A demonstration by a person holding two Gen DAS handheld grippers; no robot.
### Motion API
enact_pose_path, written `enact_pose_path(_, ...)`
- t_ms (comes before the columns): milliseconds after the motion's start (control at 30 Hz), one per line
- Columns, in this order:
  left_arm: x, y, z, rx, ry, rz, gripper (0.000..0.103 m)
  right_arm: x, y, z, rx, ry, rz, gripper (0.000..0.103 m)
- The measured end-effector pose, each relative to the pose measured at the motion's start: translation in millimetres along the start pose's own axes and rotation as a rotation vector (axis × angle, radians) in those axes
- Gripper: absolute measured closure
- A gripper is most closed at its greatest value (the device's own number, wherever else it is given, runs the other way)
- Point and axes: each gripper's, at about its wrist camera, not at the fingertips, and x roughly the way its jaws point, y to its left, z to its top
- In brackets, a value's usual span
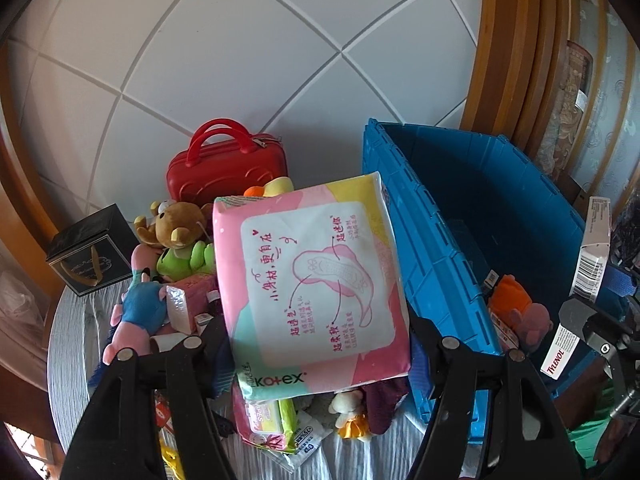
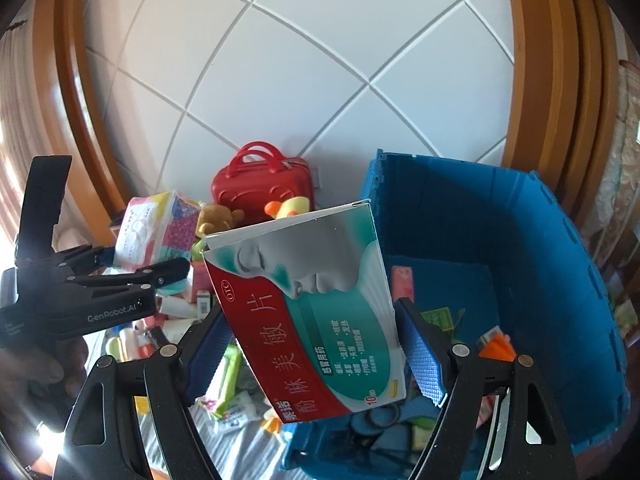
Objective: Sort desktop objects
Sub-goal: 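Release the pad pack into the blue bin with the left tool while the right tool releases the box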
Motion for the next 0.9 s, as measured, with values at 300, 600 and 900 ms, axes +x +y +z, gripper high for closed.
enact_pose_path(300, 7.7, -56.3, 19.9, 0.066, -0.011, -0.065, 0.036, -7.3, -51.8, -3.5, 0.066, 0.009, -0.068, 0.023)
enact_pose_path(600, 16.1, -105.0, 38.8, 0.121, -0.007, -0.126, 0.036, -9.8, -94.8, -8.2, 0.124, 0.02, -0.122, 0.023)
enact_pose_path(900, 30.7, -155.9, 50.7, 0.189, 0.016, -0.182, 0.036, -11.7, -133.0, -13.0, 0.171, 0.028, -0.178, 0.023)
